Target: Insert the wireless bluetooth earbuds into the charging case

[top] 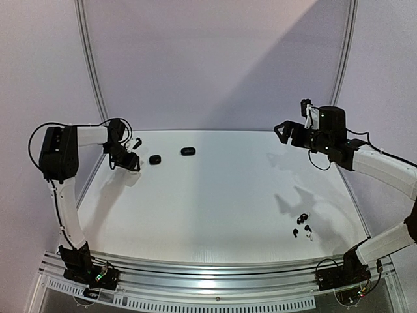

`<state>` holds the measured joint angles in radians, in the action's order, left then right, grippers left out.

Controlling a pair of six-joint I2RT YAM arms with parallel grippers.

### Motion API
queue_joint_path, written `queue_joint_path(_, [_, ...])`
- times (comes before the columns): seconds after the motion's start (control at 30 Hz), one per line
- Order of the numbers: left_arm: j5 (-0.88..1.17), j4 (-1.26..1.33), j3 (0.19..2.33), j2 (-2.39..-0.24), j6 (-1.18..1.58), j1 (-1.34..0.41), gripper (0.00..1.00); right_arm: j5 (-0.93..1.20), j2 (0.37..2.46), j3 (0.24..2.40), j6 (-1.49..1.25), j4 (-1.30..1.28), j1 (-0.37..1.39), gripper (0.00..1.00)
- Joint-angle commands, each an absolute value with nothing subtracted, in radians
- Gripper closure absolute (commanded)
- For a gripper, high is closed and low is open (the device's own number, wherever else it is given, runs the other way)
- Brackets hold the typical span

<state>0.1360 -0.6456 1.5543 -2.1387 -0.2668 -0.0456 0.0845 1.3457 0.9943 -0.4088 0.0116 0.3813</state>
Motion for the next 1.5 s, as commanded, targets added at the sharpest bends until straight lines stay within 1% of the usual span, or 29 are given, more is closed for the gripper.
queue_joint_path(0.0, [0.183,-0.65,1.548,-1.982,-0.322,-0.081,1.0,0.09,1.343,1.059,-0.441,0.002,0.394,0.01])
queue_joint_path(0.2, [0.254,-0.63,1.506,-1.769,-0.498,-0.171,1.0,0.074,1.364,1.153,-0.476,0.033,0.463,0.01])
queue_joint_path(0.37, [0.231,-0.579,1.484,-1.635,-0.622,-0.265,1.0,0.056,1.479,1.348,-0.514,-0.046,0.582,0.03])
queue_joint_path(0.43, [0.251,-0.546,1.47,-1.594,-0.651,-0.309,1.0,0.077,1.54,1.449,-0.535,-0.084,0.627,0.06])
queue_joint_path(0.53, [0.28,-0.492,1.452,-1.548,-0.678,-0.375,1.0,0.131,1.633,1.54,-0.58,-0.078,0.689,0.1])
queue_joint_path(0.63, [0.274,-0.392,1.39,-1.492,-0.738,-0.452,1.0,0.167,1.712,1.62,-0.604,-0.068,0.75,0.13])
queue_joint_path(0.73, [0.261,-0.232,1.266,-1.407,-0.823,-0.532,1.0,0.182,1.778,1.698,-0.586,-0.09,0.807,0.15])
queue_joint_path(0.8, [0.256,-0.141,1.196,-1.363,-0.856,-0.581,1.0,0.214,1.828,1.742,-0.559,-0.109,0.834,0.18])
queue_joint_path(0.97, [0.266,-0.11,1.192,-1.359,-0.808,-0.615,1.0,0.285,1.879,1.766,-0.551,-0.113,0.857,0.3])
queue_joint_path(1.03, [0.27,-0.1,1.187,-1.359,-0.79,-0.617,1.0,0.308,1.891,1.764,-0.564,-0.105,0.86,0.33])
queue_joint_path(1.2, [0.271,-0.081,1.179,-1.353,-0.767,-0.623,1.0,0.393,1.922,1.772,-0.563,-0.073,0.873,0.35])
queue_joint_path(1.3, [0.271,-0.064,1.176,-1.351,-0.764,-0.625,1.0,0.4,1.938,1.783,-0.566,-0.067,0.875,0.35])
queue_joint_path(1.47, [0.276,-0.059,1.174,-1.351,-0.773,-0.632,1.0,0.385,1.976,1.825,-0.56,-0.089,0.876,0.43])
